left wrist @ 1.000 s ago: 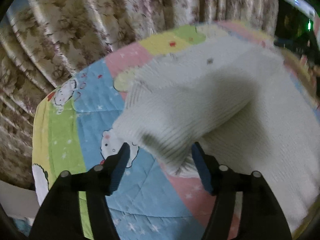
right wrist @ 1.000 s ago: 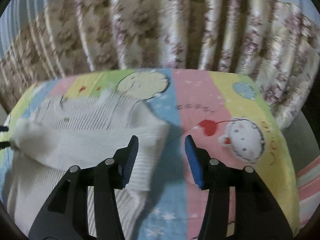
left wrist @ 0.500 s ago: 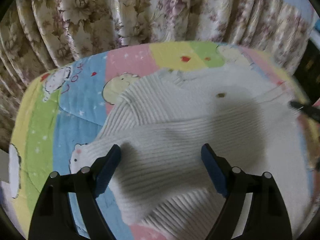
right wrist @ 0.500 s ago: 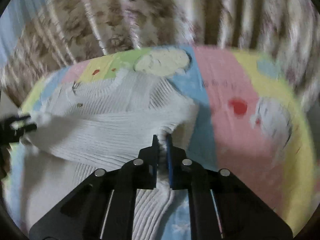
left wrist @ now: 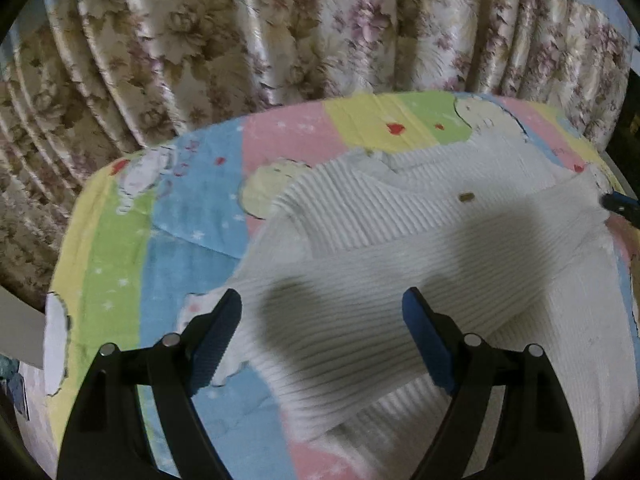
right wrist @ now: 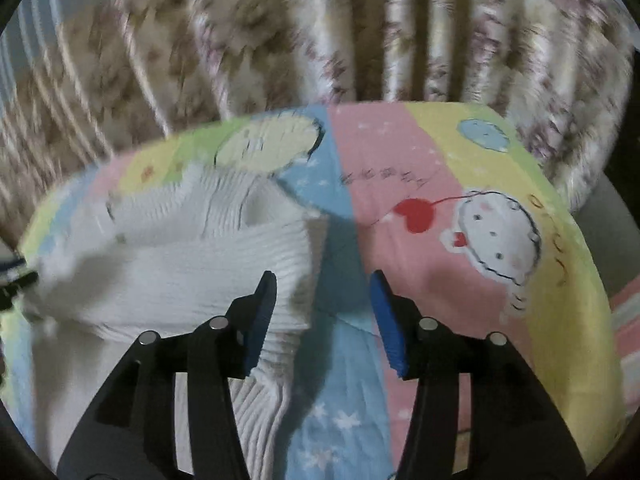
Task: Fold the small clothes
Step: 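Open both tools and release the folded sweater onto the quilt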
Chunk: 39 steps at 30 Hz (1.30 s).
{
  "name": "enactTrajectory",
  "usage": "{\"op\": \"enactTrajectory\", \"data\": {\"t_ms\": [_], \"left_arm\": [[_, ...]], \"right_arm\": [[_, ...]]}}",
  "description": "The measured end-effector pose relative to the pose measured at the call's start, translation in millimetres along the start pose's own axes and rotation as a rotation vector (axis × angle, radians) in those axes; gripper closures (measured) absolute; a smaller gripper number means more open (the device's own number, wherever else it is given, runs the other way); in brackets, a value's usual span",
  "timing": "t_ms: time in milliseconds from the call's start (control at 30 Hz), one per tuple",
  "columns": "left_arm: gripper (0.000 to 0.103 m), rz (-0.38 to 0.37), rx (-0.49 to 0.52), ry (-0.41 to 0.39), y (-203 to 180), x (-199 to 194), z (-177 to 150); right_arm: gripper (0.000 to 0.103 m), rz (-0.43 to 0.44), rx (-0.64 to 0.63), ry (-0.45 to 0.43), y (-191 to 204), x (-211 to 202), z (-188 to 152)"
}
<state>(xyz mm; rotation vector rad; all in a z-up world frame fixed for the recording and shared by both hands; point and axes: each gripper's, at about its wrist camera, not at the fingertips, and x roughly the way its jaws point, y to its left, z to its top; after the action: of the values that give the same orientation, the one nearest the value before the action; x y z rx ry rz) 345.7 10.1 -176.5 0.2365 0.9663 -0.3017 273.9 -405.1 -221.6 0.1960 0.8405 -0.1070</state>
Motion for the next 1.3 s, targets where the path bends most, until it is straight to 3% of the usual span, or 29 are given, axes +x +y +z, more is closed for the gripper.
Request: {"op": "enactTrajectory", "data": {"t_ms": [133, 233, 300, 367, 467, 533, 633, 767, 900, 1033, 1167, 1300], "left_arm": [[0.020, 0.037, -0.147, -0.038, 32, -14, 6], [0.020, -0.038, -0.263, -0.018, 35, -8, 11], [0.020, -0.024, -0.234, -0.005, 19, -2, 15], [0.020, 0.003, -0.136, 0.005, -11, 8, 18], [0.020, 0.066, -0.015, 0.025, -38, 29, 14], [0.018, 0.140, 0.041, 0.037, -39, 43, 5], [0.018, 0.079, 0.002, 0.022, -18, 40, -7], [0.017, 0.091, 0.026, 0.010, -3, 34, -15], [0.011, 0.100, -0.015, 0.023, 9, 32, -14], [0.012, 0.080, -0.061, -0.001, -3, 12, -8], [0.012, 0.067, -0.016, -0.018, -43, 0, 0], [0.012, 0.087, 0.050, 0.007, -74, 12, -2]], "right_arm": [[0.044, 0.009, -0.103, -0.106, 35, -14, 10], [0.040, 0.087, -0.197, -0.062, 85, 8, 10], [0.043, 0.135, -0.249, -0.023, 115, 24, 7], [0.048, 0.162, -0.335, 0.022, 147, 40, -1], [0.049, 0.131, -0.434, 0.064, 170, 58, -12], [0.049, 0.112, -0.424, 0.058, 161, 59, -7], [0.049, 0.037, -0.380, 0.042, 131, 56, -2], [0.055, 0.015, -0.261, 0.046, 67, 53, 4], [0.056, 0.014, -0.182, 0.011, 41, 33, 5], [0.052, 0.086, -0.216, -0.039, 64, 8, -1], [0.051, 0.137, -0.312, -0.017, 109, 11, -10], [0.051, 0.119, -0.379, 0.021, 131, 25, -21]]}}
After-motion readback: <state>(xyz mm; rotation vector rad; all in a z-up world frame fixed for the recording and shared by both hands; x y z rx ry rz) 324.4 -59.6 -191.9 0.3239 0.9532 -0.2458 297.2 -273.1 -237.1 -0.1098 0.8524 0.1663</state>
